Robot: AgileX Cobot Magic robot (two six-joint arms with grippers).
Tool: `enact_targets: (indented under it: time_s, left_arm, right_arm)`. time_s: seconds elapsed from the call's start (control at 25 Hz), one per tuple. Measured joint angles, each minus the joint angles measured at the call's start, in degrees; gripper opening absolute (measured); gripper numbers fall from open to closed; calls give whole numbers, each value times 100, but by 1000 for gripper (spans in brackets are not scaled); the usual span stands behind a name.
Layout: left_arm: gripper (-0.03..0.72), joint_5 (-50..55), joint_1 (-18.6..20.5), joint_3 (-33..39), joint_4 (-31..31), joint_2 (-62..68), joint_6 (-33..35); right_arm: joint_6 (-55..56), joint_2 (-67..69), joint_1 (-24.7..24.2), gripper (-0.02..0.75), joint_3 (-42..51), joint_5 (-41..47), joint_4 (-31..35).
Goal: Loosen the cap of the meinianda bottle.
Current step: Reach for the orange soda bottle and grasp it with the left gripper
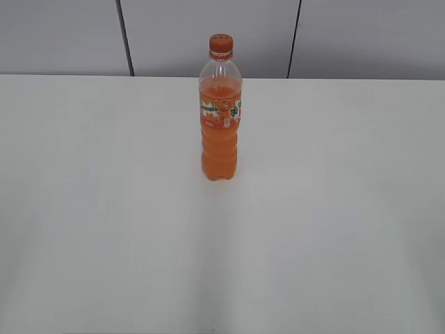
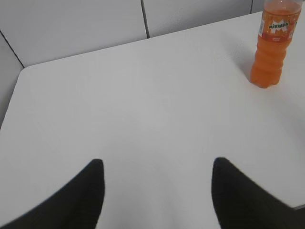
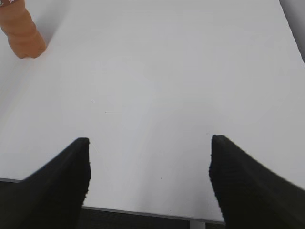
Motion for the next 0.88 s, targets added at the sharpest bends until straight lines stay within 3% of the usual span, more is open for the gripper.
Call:
enact_targets:
  time_s: [0.88]
  left_arm:
    - [436,0,0,0,0,0,0]
  right_arm:
    - [0,0,0,582,0,0,0]
